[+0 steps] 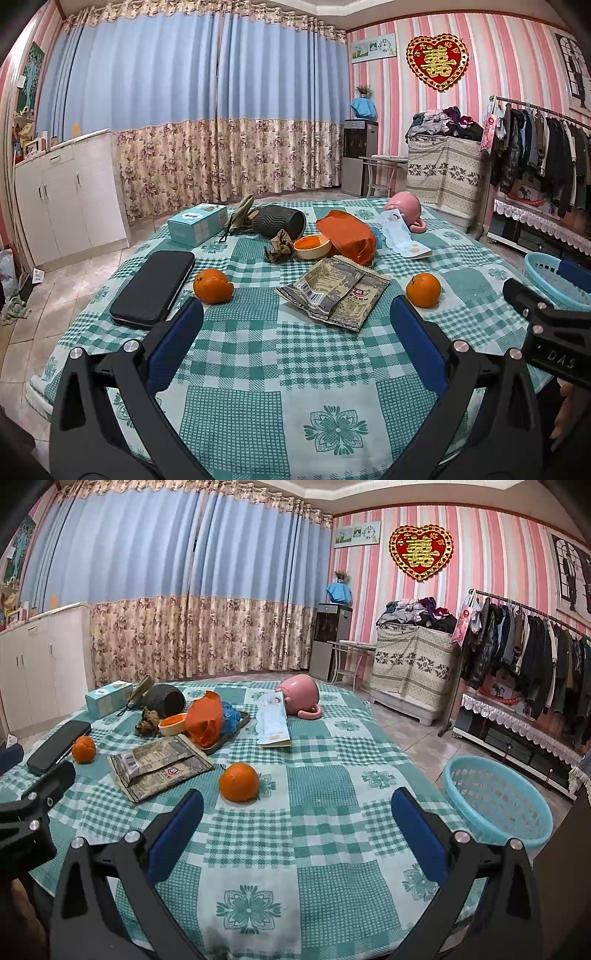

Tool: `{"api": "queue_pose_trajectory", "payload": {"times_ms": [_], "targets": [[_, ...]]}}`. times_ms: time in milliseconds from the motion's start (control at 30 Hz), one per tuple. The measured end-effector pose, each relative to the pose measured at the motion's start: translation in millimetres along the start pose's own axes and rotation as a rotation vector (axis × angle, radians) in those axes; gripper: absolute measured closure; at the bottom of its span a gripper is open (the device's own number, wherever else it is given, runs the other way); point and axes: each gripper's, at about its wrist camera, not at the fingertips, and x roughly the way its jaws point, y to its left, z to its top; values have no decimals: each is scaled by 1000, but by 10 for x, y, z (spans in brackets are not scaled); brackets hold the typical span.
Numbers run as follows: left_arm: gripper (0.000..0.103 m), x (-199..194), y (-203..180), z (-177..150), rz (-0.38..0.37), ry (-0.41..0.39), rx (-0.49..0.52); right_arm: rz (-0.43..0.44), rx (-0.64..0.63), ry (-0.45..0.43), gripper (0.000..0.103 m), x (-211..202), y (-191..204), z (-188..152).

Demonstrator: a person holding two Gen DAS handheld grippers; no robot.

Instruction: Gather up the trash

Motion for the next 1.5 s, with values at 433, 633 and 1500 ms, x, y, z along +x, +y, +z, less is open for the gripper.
{"api": "queue_pose_trajectory", "payload": {"times_ms": [433, 633, 1500], "targets": [[5, -1, 0, 4, 0, 0, -3, 3, -5, 3, 4, 16, 26, -14], [5, -2, -2, 8, -1, 0, -1, 0, -11, 6, 4, 42, 21, -39], [5, 15, -6, -6, 0, 1, -3, 0, -2, 5, 4, 32, -5, -47]]}}
